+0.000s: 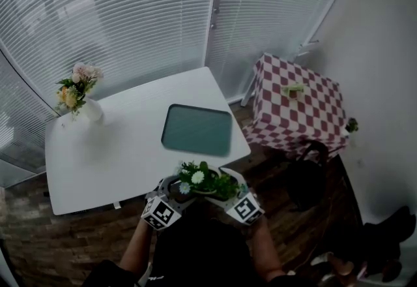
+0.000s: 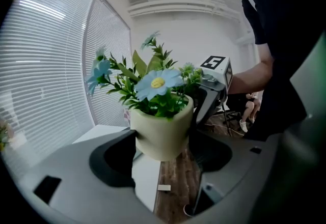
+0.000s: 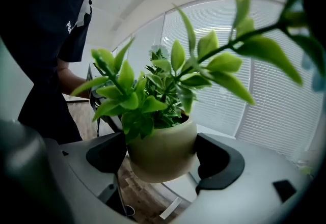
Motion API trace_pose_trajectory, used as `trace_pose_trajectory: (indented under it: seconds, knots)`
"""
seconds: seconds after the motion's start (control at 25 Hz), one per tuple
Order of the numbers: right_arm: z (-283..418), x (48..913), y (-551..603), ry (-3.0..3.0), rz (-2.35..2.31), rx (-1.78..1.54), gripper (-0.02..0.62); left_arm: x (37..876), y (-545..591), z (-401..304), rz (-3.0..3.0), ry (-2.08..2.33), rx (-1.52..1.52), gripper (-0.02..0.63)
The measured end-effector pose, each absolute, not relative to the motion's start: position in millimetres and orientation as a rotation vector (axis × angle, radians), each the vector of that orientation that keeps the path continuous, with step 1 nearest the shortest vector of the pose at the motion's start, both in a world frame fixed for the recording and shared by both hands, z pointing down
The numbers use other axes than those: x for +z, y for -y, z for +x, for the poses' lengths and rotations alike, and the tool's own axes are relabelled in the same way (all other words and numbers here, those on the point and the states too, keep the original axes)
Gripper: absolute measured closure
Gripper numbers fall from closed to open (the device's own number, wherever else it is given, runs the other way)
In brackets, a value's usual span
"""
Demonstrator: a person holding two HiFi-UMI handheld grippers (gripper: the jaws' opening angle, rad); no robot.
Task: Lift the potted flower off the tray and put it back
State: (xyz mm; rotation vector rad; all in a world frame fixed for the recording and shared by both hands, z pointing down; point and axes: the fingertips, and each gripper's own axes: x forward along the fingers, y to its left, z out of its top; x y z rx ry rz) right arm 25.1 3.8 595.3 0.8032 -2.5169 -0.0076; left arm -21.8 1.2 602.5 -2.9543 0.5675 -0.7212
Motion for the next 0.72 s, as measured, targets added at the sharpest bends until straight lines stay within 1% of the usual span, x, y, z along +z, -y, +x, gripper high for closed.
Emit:
trace_pose_trajectory:
  seconds: [0.72]
  knots:
    - [26.3, 593.5, 23.8, 2.505, 0.847, 0.002, 0.193, 603.5, 26.9, -19.8, -2.976, -0.525, -0.724, 0.304]
